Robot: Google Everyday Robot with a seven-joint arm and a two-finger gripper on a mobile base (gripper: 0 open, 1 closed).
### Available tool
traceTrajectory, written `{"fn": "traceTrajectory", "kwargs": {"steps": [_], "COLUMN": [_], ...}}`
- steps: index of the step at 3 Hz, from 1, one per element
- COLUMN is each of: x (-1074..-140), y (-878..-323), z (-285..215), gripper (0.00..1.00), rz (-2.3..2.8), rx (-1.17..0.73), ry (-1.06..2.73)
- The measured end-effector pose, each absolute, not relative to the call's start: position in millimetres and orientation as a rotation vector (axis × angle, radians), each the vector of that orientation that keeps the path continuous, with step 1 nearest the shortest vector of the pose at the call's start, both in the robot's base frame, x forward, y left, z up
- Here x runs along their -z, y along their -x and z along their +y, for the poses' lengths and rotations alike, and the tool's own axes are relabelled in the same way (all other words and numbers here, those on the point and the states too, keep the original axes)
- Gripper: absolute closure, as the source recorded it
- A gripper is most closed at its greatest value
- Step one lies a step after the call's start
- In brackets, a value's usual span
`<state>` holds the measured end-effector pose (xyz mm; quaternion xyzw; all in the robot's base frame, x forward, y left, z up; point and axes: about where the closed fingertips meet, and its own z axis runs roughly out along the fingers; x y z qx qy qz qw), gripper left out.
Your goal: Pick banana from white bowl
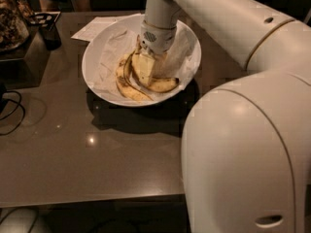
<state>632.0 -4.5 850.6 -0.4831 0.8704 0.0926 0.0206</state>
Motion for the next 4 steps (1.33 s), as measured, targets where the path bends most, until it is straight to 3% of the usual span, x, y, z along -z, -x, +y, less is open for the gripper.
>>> {"fn": "traceTrajectory", "kwargs": {"steps": [4], "x": [-910.4], "y": [-619.8], "z": [-3.2], "gripper": [1.0], "rz": [2.553], "rx": [-0.214], "ry": [1.554]}}
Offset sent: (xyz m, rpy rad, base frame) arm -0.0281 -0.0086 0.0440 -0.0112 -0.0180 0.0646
